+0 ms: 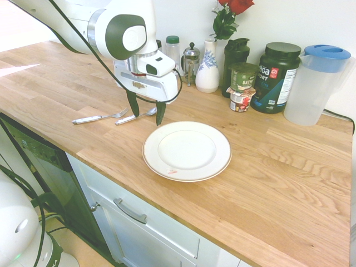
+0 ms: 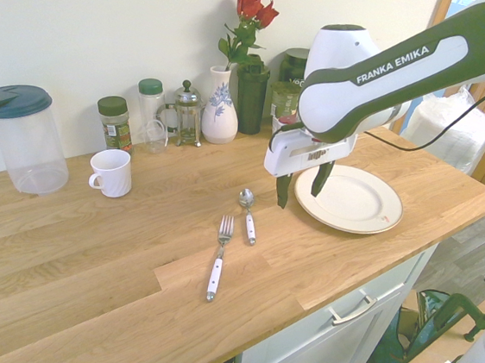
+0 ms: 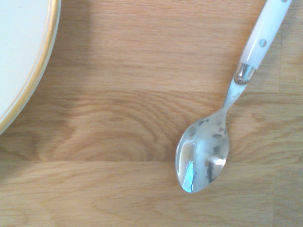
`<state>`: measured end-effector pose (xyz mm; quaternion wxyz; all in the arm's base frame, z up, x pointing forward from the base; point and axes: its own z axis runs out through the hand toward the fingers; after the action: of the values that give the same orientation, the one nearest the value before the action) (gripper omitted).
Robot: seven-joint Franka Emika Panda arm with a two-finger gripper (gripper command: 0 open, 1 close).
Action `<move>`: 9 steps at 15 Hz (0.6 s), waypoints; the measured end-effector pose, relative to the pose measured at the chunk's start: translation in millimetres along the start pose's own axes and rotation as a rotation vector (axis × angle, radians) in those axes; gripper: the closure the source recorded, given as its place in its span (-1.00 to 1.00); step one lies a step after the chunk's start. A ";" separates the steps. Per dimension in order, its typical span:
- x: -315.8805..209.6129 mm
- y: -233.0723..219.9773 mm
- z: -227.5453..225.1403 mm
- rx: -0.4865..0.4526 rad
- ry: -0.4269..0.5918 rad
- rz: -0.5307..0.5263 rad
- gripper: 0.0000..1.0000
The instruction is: Put the fork into the plate
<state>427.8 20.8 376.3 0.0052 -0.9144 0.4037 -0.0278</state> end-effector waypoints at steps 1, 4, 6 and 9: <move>0.3 0.4 0.6 -0.001 -0.002 -0.001 -1.00; -2.7 0.8 1.3 0.020 -0.018 0.028 -1.00; -14.9 -9.2 -6.6 0.049 -0.017 0.078 -1.00; -50.9 -33.5 -17.9 0.077 -0.009 0.128 -1.00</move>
<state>417.3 81.2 392.8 0.0437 -0.8860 0.4600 -0.0389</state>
